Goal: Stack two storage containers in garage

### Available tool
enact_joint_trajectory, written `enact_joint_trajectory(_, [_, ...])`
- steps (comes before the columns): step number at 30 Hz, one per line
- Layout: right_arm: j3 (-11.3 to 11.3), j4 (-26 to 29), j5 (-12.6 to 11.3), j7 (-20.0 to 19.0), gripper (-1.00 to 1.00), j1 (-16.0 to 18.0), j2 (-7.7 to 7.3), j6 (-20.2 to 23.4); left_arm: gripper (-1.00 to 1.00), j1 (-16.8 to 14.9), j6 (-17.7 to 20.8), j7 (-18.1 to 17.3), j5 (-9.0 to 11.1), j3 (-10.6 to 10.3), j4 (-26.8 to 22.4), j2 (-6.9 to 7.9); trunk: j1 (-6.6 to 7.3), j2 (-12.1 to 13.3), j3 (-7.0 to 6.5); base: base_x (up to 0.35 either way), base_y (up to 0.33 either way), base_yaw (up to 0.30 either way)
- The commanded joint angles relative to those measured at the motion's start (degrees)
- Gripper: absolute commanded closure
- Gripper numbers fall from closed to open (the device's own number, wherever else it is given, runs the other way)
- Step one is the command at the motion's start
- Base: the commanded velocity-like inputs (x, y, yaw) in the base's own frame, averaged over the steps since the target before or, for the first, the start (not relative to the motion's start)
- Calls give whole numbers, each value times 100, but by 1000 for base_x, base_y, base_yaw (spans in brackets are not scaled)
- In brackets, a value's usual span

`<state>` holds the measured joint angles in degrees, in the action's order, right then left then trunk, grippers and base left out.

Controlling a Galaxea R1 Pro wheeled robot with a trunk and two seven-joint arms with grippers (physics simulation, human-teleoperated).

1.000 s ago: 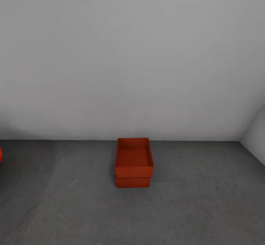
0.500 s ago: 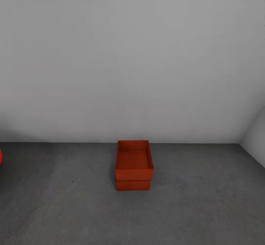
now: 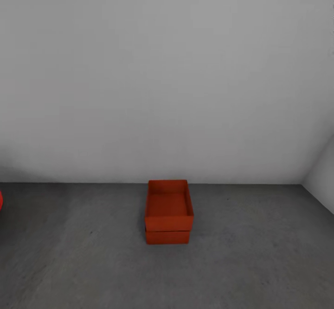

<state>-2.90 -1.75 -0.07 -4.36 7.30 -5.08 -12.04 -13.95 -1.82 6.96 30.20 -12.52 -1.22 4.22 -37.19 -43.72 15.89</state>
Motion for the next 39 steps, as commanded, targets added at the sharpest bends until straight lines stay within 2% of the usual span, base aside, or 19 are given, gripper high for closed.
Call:
enact_joint_trajectory(1, [-27,-19,-2,-12,-100,8,-1,-35,-100,-2,-11,16,48,-49,-1,0,-1,-5,-2,0,0,0])
enact_joint_trajectory(39, [-26,-19,6,-12,-100,8,7,-44,-100,-2,-11,16,48,-49,-1,0,-1,-5,-346,0,0,0])
